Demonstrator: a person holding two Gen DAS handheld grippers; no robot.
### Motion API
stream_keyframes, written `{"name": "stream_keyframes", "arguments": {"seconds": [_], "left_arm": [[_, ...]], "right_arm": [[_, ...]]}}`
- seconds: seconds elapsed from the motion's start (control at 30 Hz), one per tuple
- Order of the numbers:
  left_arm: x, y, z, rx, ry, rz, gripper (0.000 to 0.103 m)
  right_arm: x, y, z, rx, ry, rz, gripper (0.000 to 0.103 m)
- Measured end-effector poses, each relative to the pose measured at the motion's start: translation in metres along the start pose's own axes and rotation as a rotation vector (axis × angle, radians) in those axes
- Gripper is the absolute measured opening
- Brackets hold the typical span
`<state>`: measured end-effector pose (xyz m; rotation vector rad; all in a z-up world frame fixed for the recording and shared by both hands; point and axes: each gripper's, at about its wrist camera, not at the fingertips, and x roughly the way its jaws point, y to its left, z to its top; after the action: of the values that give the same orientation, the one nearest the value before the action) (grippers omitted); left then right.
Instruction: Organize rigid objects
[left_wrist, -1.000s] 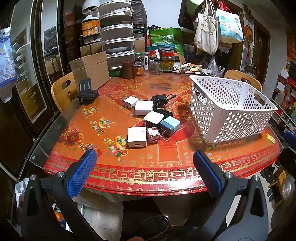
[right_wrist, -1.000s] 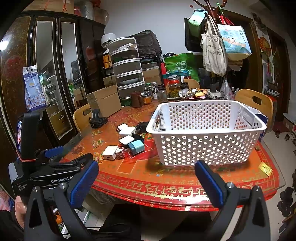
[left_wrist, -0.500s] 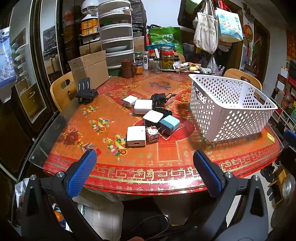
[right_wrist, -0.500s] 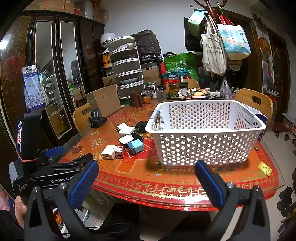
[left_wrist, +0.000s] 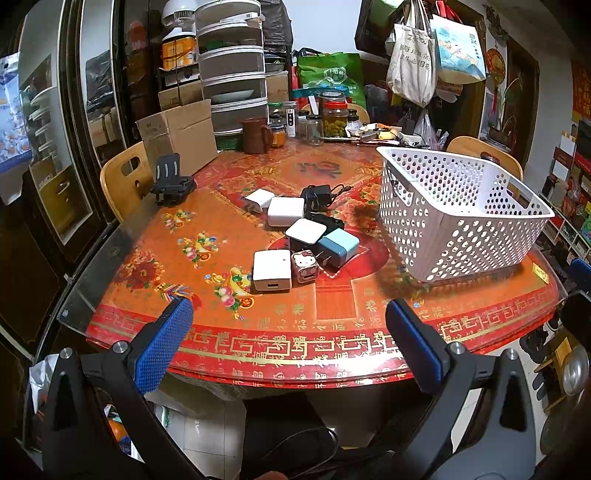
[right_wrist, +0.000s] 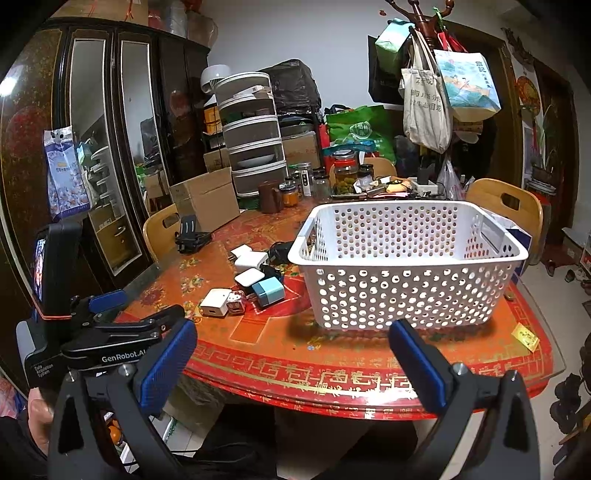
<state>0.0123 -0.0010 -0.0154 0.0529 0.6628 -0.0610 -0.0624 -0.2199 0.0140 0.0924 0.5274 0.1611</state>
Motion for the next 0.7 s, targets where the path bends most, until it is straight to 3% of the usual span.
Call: {"name": "stream_keyframes", "arguments": {"seconds": [0.23,0.33,0.43,0.53,0.63,0.7], "left_arm": [[0.007,-0.002,0.001,0.006,-0.004,-0.007,0.103],[0.017,0.005,0.007,-0.012,-0.026,-0.006,0.103],[0.037,0.021,0.015,-0.06,-0.03,-0.023,0.103],[0.067,0.037,0.024,-0.097,0.021,-0.042,0.103],[0.105,0.046,0.026,-0.089,0.126,0.008,0.103],[0.124,0.052,0.025,-0.077,0.169,0.019,0.103]], "right_arm": [[0.002,-0.005,0.0,0.014,0.003,-0.014,0.103],[0.009,-0.024,0.005,0.01,0.0,-0.12,0.103],[0.015,-0.07,0.022,0.039,-0.03,-0.269,0.103],[0.032,-0.142,0.047,0.121,-0.012,-0.458,0.103],[0.054,-0.203,0.061,0.245,0.059,-0.474,0.101],[0.072,-0.234,0.066,0.299,0.119,-0.449,0.083]]}}
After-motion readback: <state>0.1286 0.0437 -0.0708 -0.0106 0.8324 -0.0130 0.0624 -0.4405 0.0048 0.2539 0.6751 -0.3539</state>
